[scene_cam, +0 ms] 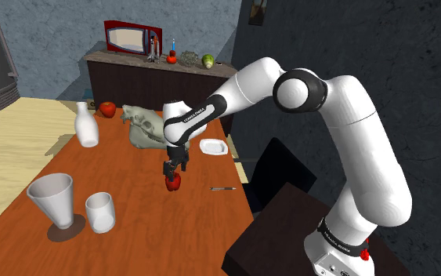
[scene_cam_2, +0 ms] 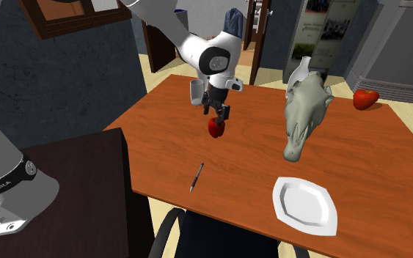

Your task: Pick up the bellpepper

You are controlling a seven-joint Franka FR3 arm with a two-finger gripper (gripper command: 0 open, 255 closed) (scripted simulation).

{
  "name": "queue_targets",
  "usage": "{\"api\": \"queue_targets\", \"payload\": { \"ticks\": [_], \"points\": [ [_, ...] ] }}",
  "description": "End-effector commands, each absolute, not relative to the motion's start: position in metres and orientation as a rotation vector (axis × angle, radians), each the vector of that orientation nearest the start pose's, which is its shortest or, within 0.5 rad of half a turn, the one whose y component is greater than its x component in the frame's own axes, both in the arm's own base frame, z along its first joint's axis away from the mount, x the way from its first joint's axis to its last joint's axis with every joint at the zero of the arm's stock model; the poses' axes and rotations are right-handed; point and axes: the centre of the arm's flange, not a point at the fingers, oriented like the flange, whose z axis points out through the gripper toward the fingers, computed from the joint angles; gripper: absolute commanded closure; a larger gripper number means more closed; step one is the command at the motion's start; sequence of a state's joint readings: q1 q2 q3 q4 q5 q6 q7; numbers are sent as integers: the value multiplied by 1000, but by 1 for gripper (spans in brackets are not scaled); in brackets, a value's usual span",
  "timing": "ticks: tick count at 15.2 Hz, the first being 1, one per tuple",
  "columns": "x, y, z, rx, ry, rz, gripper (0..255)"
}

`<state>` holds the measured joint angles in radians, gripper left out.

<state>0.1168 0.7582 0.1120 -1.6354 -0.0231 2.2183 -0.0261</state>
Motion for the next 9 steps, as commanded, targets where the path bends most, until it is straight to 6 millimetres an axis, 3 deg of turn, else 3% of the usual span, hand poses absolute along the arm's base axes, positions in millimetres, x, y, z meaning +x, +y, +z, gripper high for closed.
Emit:
{"api": "queue_targets", "payload": {
  "ticks": [1, 6, 8, 9],
  "points": [
    [655, 145, 152, -3063, -380, 272, 0],
    [655, 145, 123, -3063, -380, 272, 0],
    [655, 145, 123, -3063, -380, 272, 0],
    [655, 144, 122, -3063, -380, 272, 255]
  ]
}}
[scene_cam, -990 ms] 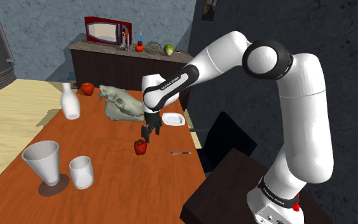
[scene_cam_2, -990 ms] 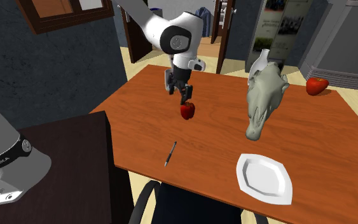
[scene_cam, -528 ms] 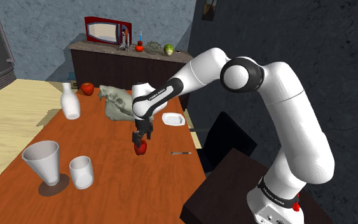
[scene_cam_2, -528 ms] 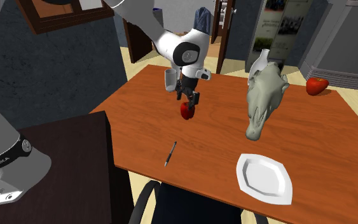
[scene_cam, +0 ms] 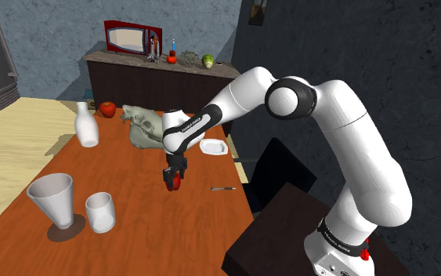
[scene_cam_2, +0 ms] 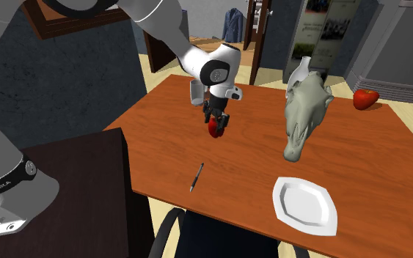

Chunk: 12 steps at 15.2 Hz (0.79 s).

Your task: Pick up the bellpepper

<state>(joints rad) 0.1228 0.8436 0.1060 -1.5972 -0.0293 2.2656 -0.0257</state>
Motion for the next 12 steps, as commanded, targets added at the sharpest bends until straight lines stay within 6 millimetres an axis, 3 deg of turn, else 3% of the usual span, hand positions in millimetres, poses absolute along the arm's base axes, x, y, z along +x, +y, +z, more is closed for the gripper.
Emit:
{"api": "queue_targets", "payload": {
  "ticks": [1, 9, 12],
  "points": [
    [655, 144, 122, -3063, -380, 272, 255],
    [655, 145, 123, -3063, -380, 272, 255],
    [654, 145, 139, -3063, -380, 272, 255]
  ]
}}
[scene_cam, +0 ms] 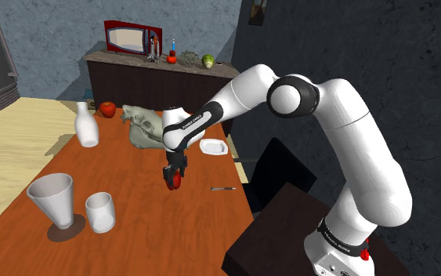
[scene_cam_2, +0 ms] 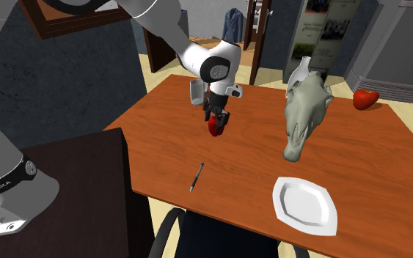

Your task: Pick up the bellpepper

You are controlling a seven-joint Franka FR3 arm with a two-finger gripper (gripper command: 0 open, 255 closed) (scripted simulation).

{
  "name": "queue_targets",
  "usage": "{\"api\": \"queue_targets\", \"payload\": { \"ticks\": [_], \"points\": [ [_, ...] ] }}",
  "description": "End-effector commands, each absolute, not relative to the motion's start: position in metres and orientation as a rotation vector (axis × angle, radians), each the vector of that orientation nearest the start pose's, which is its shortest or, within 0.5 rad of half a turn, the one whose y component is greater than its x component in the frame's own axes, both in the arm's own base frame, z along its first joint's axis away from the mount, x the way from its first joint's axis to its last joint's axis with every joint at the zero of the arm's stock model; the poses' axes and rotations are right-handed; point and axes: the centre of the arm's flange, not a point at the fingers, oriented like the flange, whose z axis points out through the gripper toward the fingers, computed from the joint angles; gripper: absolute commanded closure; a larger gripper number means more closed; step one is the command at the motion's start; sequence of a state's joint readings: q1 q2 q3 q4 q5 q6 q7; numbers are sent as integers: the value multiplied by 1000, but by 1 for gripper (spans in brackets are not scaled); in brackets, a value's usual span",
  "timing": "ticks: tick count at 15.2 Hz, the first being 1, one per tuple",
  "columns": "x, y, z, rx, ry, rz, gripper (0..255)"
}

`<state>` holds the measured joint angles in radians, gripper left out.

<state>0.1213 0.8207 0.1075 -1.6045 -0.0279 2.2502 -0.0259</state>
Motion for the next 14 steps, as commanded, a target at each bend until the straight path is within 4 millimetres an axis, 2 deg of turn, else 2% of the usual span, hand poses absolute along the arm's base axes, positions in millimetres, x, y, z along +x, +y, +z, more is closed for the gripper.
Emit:
{"api": "queue_targets", "payload": {
  "ticks": [1, 12, 14],
  "points": [
    [654, 145, 144, -3063, -380, 272, 255],
    [654, 145, 202, -3063, -380, 272, 255],
    [655, 145, 203, -3063, -380, 272, 255]
  ]
}}
